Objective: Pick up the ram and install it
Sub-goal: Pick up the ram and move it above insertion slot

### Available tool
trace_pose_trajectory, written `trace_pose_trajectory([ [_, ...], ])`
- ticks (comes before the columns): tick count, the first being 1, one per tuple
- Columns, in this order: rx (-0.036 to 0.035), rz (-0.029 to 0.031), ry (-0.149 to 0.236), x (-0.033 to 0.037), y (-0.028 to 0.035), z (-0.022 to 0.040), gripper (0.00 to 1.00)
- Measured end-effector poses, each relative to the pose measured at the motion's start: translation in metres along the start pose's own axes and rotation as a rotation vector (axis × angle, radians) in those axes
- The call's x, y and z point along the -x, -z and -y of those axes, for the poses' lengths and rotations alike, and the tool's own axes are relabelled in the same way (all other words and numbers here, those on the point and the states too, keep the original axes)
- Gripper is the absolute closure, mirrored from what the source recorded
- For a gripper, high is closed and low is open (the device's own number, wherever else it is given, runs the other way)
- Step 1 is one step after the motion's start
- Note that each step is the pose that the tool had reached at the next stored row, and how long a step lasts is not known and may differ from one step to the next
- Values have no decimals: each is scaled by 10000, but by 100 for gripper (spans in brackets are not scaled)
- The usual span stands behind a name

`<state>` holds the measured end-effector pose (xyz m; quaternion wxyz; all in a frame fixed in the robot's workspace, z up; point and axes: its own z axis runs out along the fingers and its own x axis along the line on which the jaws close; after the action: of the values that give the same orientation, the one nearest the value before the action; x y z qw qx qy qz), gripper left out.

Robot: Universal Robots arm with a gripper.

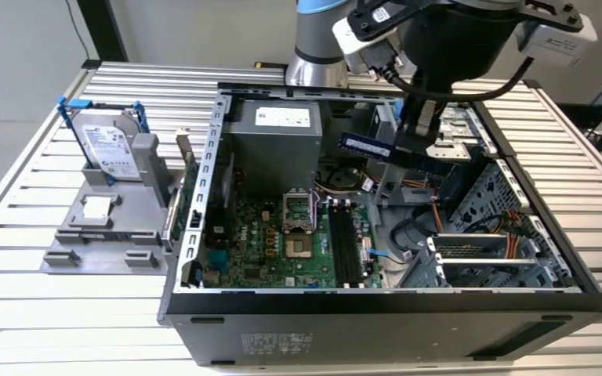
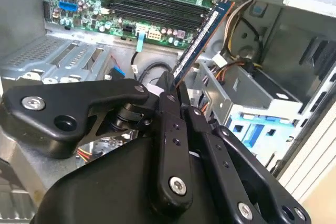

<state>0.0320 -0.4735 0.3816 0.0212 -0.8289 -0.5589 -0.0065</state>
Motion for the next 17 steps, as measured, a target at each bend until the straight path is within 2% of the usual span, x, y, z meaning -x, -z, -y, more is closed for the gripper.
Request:
trace_pose_trajectory([
  [17, 104, -84, -3004, 0, -8, 0, 100],
])
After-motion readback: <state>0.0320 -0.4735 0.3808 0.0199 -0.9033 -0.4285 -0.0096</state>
